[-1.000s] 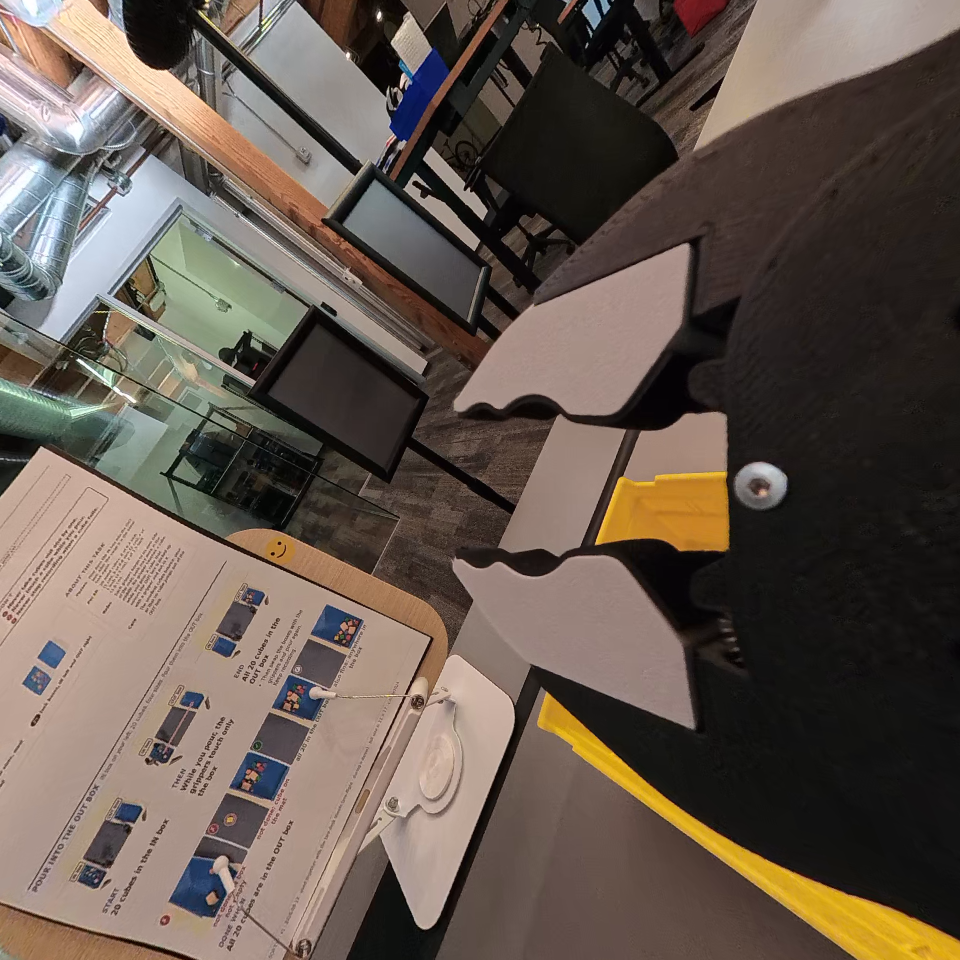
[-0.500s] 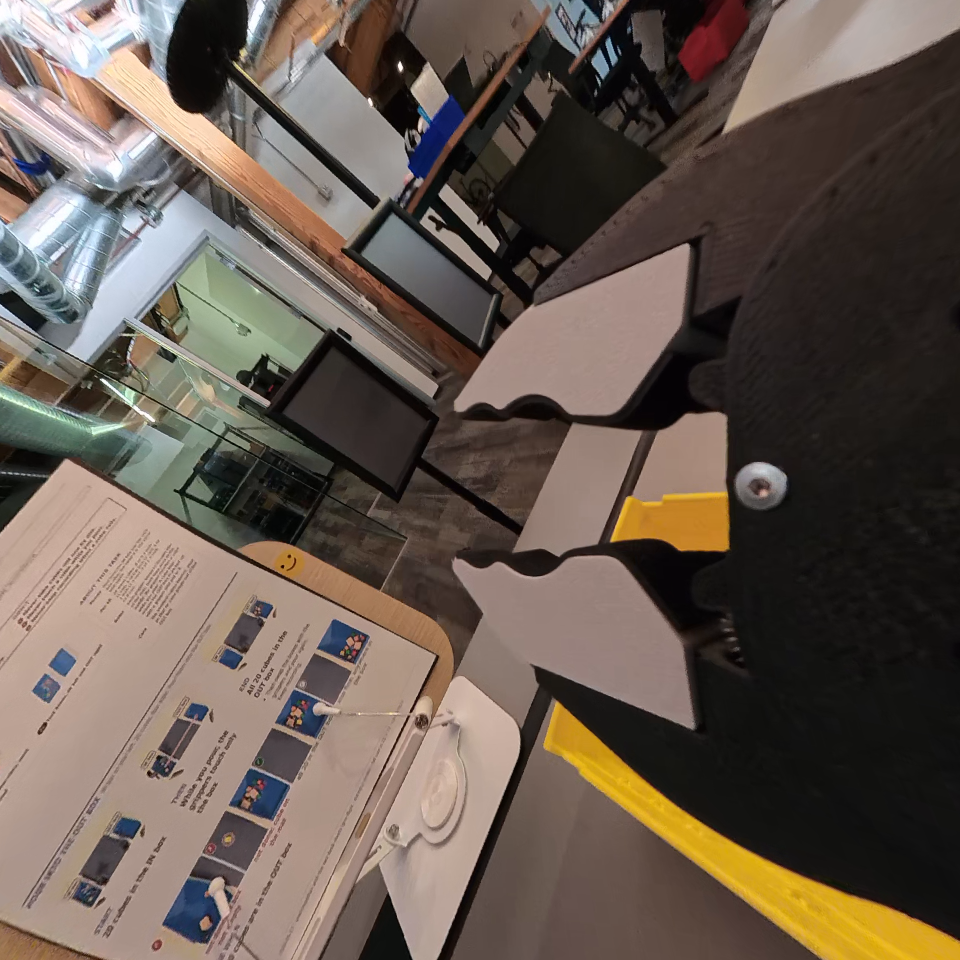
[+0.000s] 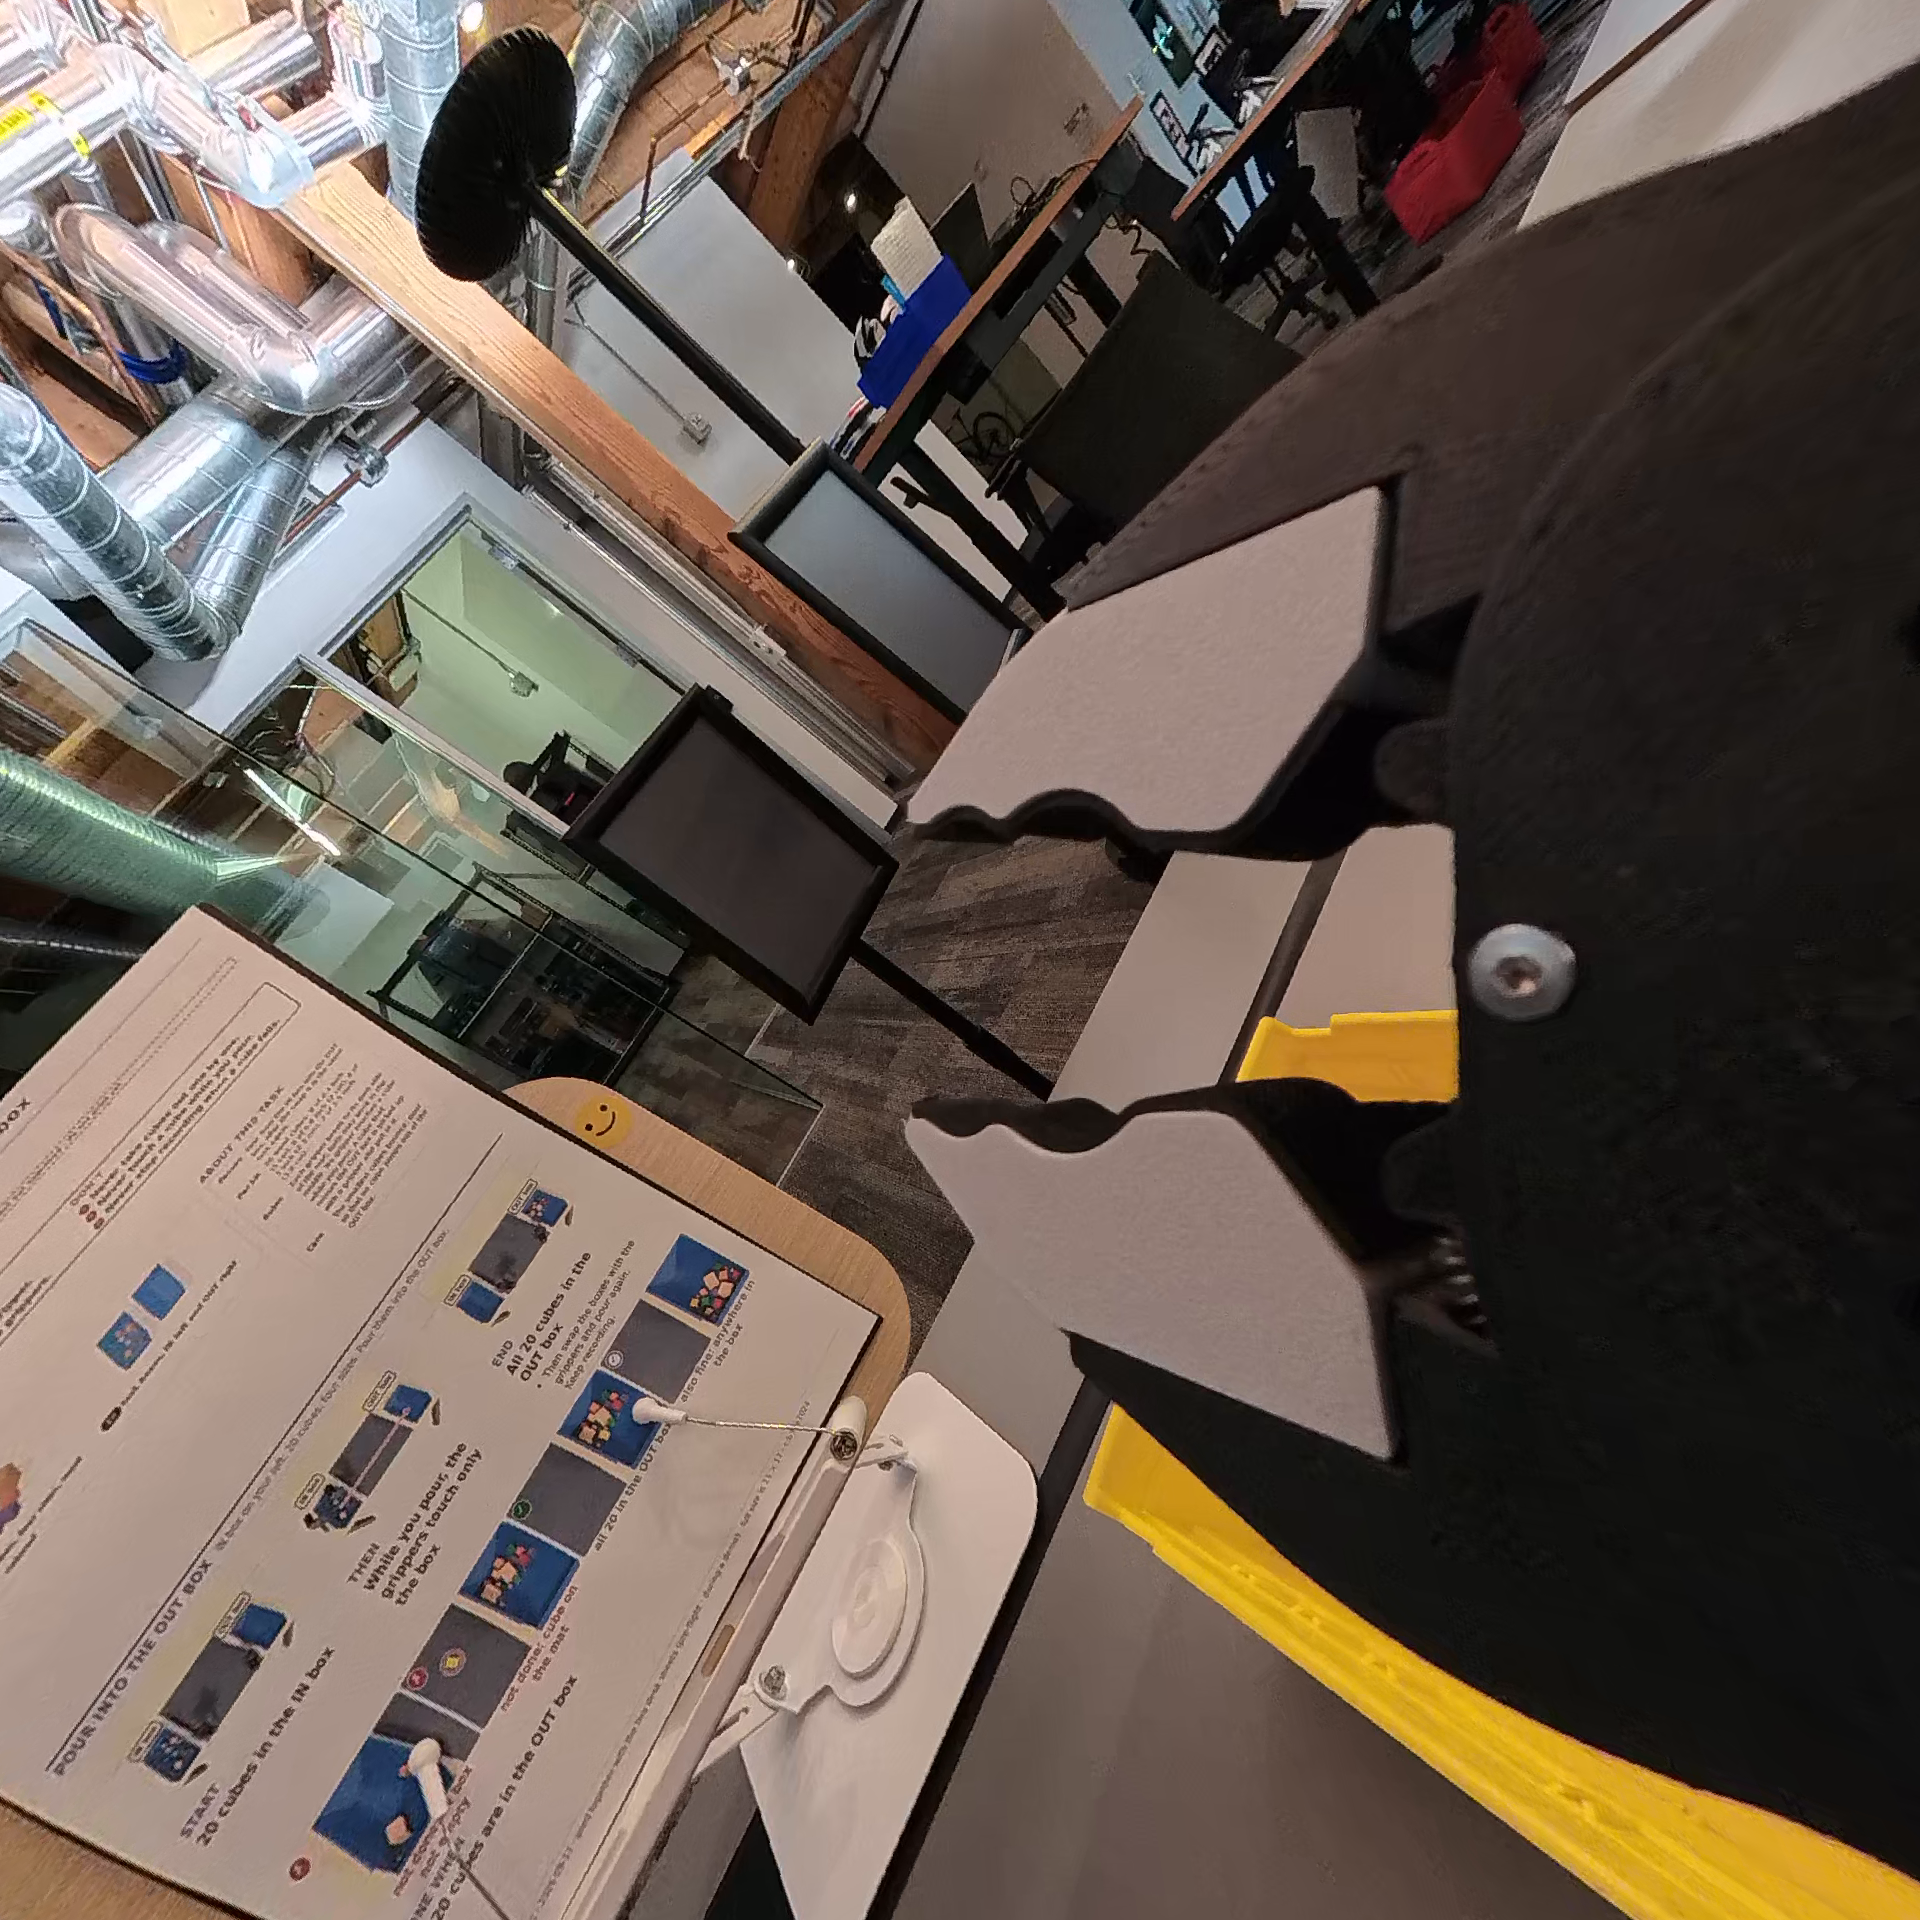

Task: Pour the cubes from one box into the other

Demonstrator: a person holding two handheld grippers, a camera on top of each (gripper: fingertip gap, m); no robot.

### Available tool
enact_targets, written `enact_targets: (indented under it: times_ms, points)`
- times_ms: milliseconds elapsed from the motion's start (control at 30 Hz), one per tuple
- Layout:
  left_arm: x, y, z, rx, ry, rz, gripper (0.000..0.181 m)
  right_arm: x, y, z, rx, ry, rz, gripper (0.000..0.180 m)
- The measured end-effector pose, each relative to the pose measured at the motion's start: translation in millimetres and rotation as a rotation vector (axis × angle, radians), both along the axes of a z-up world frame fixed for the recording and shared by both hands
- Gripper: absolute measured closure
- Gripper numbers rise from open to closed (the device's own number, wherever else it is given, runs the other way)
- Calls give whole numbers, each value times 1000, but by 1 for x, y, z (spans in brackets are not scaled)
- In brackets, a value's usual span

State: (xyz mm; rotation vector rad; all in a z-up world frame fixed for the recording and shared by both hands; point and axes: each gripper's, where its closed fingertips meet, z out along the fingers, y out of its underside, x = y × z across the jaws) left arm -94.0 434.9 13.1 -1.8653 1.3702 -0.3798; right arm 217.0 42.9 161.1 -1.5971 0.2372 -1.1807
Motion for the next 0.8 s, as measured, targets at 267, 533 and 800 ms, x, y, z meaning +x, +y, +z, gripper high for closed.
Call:
enact_targets:
  times_ms: [267, 533, 800]
  points:
    - [0, 0, -1, -2, 4, 2, 149, 4, 0, -9, -36, 53, -23, 133]
    - [0, -2, 0, 3, 4, -2, 149, 1, 3, -10, -69, 33, -18, 133]
    - [2, -3, -1, 4, 15, -7, 149, -2, 4, -8, -74, 21, -14, 133]
